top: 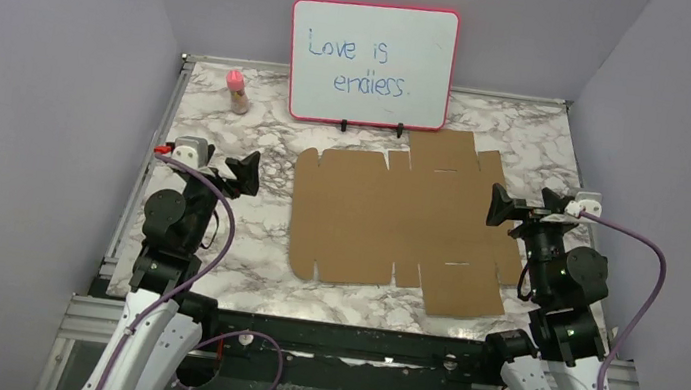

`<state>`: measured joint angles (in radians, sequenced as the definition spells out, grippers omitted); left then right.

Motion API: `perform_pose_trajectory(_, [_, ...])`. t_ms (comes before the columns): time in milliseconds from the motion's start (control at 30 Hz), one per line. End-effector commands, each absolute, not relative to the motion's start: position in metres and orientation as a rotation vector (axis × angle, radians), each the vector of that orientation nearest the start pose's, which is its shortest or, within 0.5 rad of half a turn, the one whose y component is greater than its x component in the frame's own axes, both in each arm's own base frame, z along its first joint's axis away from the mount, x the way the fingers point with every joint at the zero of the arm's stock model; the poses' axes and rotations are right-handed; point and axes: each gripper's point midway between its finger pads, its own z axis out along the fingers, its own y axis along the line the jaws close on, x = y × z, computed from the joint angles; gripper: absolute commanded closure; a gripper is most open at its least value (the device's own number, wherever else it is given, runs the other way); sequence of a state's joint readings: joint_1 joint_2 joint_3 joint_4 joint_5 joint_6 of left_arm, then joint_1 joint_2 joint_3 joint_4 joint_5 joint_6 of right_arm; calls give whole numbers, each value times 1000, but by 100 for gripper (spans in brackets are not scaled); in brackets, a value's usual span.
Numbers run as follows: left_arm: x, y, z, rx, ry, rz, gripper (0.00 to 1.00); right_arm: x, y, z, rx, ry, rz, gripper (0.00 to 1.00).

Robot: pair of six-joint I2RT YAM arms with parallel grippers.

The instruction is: Fold the paper box

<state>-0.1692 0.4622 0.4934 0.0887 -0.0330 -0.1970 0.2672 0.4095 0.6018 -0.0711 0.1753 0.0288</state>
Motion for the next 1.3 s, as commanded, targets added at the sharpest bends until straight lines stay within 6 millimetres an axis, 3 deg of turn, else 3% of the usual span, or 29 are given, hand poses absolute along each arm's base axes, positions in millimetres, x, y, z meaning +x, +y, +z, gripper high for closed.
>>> perform_pose_trajectory(0, [272,-63,300,42,1411,-323,1,254,38,310,-19,1455,109,0])
perform_pose_trajectory(267, [273,-73,297,70,1418,-388,1,252,42,312,-25,1450,138,0])
perform_pose_trajectory(467, [285,-88,278,49,1515,-489,1,250,47,315,-33,1450,177,0])
perform_pose_trajectory(733, [314,-128,226,30,1754,-744,1,243,47,320,-42,1422,188,0])
perform_pose_trajectory(1000, [349,-141,173,-69,1955,-887,2,241,51,320,-57,1425,206,0])
perform_pose_trajectory(1267, [378,-142,127,-146,2116,-1060,16,240,50,320,-63,1421,197,0])
